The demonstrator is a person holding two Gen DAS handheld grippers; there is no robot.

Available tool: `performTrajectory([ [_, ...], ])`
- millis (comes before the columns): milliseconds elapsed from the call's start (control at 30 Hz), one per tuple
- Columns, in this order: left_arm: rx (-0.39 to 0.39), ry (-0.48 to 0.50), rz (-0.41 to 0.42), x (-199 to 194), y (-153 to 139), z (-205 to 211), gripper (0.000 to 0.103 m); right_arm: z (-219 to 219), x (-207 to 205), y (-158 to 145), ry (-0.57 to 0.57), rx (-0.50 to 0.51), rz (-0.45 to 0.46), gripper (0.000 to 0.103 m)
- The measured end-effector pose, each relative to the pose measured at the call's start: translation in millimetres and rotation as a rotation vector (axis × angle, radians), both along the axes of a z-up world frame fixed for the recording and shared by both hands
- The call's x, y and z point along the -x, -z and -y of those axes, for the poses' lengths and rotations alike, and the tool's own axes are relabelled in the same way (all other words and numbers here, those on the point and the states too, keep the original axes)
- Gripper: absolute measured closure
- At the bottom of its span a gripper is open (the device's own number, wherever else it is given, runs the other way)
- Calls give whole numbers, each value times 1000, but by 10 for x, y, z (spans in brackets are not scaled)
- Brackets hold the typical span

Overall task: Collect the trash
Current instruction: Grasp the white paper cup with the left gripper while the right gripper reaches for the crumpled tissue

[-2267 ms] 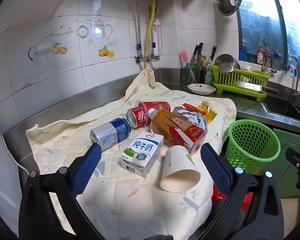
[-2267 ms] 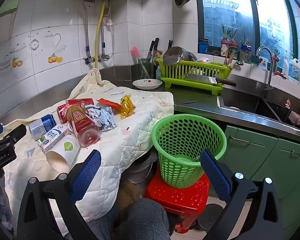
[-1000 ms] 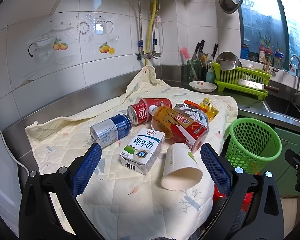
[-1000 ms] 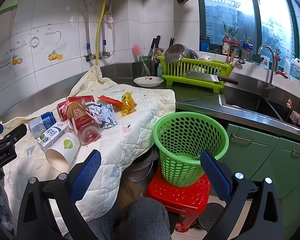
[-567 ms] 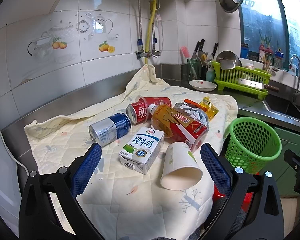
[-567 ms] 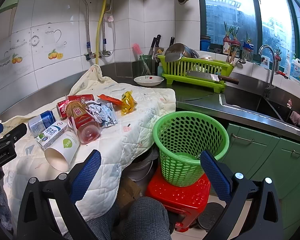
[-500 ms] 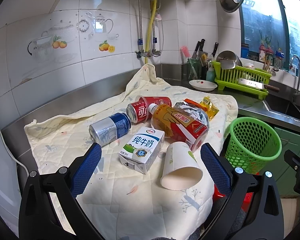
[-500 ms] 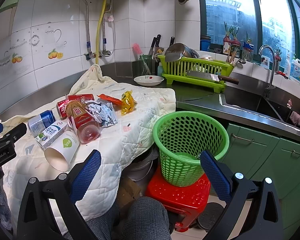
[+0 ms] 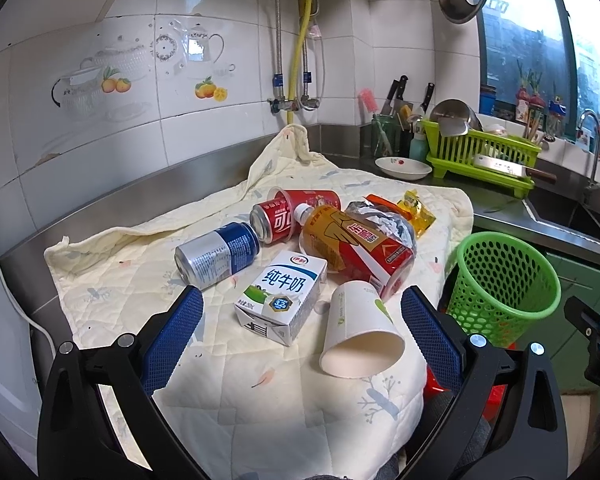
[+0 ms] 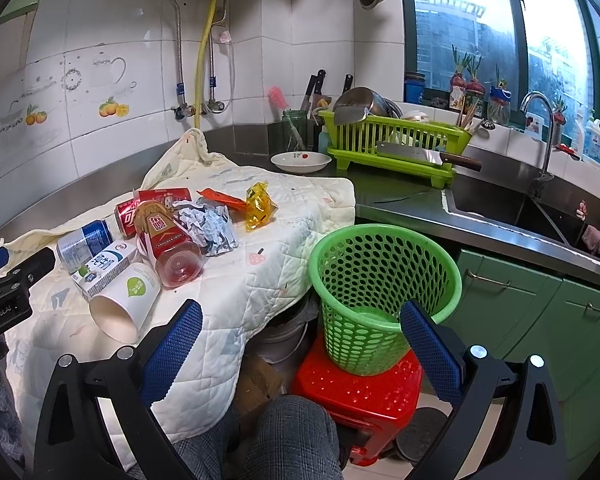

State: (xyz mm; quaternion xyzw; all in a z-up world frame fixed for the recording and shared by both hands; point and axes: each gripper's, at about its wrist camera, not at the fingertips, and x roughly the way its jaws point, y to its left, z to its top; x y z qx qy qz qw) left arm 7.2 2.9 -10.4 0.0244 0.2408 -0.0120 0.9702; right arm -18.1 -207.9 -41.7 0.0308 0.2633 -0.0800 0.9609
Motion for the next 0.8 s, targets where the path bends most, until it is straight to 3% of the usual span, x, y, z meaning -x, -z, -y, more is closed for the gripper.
performTrajectory([
  [233,-13,32,-26,-10,64,14,9,-11,-68,23,-25,2,-7,7],
  [800,55,171,-232,-565,408,321,24,135,-328,184,-47,-30,-56,7],
])
